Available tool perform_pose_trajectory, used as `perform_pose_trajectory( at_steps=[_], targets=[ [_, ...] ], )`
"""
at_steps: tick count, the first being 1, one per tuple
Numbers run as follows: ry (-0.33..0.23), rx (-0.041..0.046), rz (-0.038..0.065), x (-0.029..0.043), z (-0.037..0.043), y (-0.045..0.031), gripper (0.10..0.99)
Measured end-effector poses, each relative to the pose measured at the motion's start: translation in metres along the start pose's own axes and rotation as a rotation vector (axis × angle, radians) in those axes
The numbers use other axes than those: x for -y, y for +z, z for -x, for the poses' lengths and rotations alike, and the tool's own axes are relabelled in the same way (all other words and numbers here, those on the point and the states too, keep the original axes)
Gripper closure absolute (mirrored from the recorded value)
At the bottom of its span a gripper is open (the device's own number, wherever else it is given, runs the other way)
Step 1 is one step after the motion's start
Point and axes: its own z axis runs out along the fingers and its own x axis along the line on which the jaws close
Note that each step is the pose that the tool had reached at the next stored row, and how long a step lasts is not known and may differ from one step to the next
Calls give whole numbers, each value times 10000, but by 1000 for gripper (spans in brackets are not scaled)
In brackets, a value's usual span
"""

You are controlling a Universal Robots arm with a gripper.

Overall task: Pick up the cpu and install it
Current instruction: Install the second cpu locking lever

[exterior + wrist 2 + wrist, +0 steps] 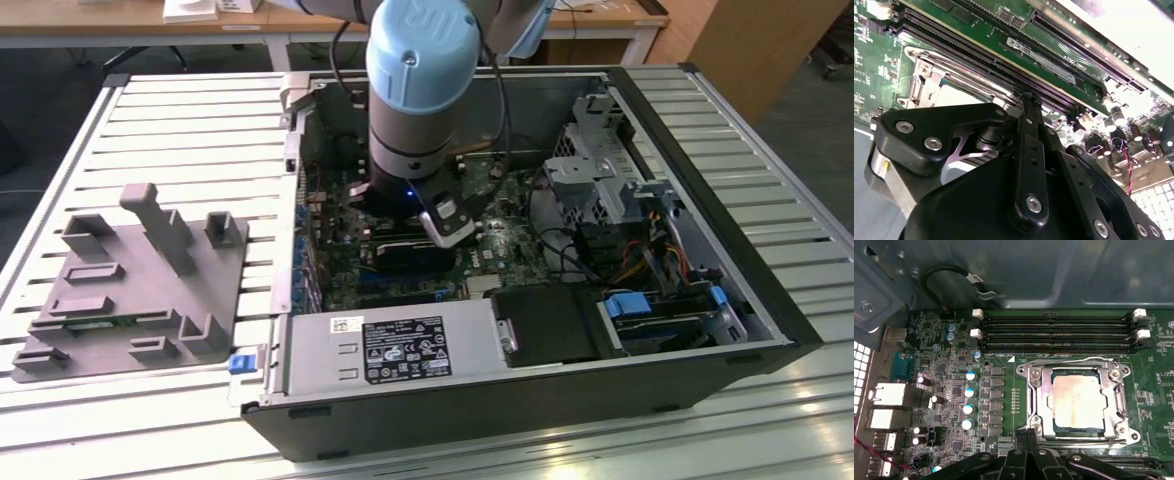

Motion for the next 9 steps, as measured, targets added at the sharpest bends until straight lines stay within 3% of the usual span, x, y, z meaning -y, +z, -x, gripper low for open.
perform_pose_trajectory(
  at_steps=[9],
  targets=[
    [-1,0,64,5,-29,17,980]
  ],
)
